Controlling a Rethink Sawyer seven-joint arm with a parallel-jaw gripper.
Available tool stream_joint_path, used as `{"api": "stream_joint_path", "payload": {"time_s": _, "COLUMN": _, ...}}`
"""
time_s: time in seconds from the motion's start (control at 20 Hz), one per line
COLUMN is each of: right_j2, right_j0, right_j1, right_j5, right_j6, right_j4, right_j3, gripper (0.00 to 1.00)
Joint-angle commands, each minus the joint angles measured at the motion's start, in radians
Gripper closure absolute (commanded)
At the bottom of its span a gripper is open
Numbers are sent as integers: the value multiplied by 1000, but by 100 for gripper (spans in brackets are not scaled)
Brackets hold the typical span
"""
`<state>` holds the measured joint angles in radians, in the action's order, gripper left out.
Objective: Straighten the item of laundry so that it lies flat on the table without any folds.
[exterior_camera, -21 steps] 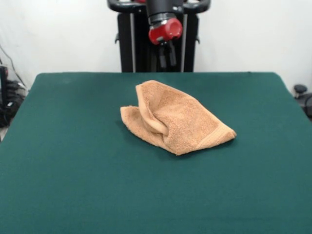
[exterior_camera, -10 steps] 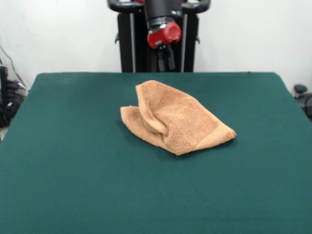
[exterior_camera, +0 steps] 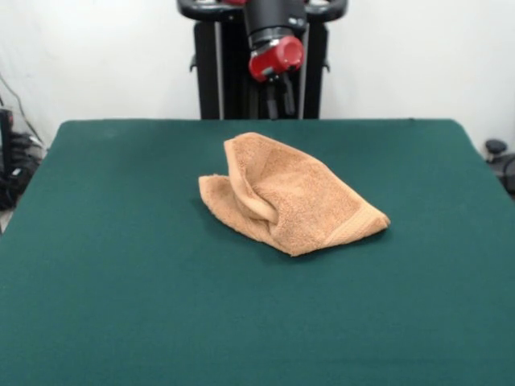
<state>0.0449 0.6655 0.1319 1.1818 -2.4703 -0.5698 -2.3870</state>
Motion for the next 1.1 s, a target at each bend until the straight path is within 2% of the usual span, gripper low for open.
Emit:
{"api": "stream_joint_path", "payload": {"time_s": 0.05, "right_j2": -87, "right_j0": -37, "right_j1": -23, "right_j5": 38, "right_j6": -139, "right_j4": 95, "right_j3": 176, "gripper": 0}}
{"api": "stream_joint_path", "payload": {"time_s": 0.6, "right_j2": -102, "right_j0": -30, "right_j1": -22, "right_j5": -25, "right_j6": -143, "right_j4": 70, "right_j3": 219, "gripper": 0}}
{"api": "stream_joint_path", "payload": {"time_s": 0.7, "right_j2": -110, "right_j0": -22, "right_j1": -15, "right_j5": -84, "right_j6": -153, "right_j4": 75, "right_j3": 222, "gripper": 0}}
{"api": "stream_joint_path", "payload": {"time_s": 0.85, "right_j2": -132, "right_j0": -1, "right_j1": -20, "right_j5": -146, "right_j6": -159, "right_j4": 24, "right_j3": 273, "gripper": 0}}
{"api": "stream_joint_path", "payload": {"time_s": 1.1, "right_j2": -134, "right_j0": -5, "right_j1": -18, "right_j5": -164, "right_j6": -140, "right_j4": -2, "right_j3": 310, "gripper": 0}}
